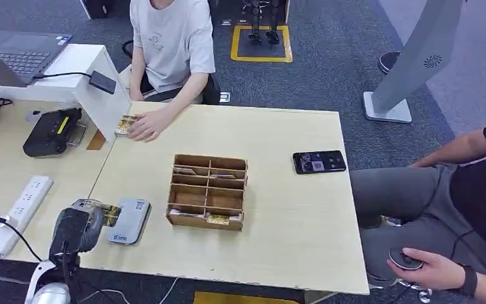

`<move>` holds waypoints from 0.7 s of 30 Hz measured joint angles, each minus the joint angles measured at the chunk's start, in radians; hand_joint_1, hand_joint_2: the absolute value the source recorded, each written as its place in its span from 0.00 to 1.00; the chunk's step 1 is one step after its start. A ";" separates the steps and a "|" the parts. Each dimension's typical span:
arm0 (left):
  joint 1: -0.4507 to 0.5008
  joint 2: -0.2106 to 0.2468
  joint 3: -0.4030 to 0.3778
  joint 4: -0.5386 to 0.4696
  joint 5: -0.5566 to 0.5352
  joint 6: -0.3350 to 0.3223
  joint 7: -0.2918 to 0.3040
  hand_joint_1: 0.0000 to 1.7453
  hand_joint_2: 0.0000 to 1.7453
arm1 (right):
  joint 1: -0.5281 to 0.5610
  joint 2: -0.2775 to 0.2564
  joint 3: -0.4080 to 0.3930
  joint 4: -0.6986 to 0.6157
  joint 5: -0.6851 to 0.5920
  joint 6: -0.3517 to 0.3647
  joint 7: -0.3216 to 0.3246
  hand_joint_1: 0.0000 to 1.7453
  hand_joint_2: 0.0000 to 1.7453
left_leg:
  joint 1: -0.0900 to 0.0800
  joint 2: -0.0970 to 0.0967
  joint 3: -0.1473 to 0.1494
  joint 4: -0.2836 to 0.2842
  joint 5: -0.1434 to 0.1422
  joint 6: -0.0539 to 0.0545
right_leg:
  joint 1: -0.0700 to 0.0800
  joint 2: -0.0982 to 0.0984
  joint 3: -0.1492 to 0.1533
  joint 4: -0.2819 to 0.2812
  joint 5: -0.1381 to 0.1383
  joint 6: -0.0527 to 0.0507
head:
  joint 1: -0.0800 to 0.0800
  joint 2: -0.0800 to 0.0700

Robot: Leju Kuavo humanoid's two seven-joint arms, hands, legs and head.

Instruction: Pass the card to the sensor for recognition and then transmit it.

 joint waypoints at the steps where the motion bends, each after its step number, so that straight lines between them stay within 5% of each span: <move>1: -0.003 -0.003 0.000 0.006 0.012 0.003 -0.003 1.00 1.00 | 0.000 0.000 0.000 0.000 0.001 0.000 0.002 0.00 1.00 | 0.000 0.000 0.000 0.000 0.000 0.000 | 0.000 0.000 0.000 0.000 0.000 0.000 | 0.000 0.000; 21: -0.084 -0.042 -0.040 0.101 0.021 0.022 0.012 1.00 1.00 | -0.017 0.008 0.005 -0.011 0.021 0.006 0.029 0.00 1.00 | 0.000 0.000 0.000 0.000 0.000 0.000 | 0.000 0.000 -0.002 0.000 0.000 0.000 | 0.000 0.000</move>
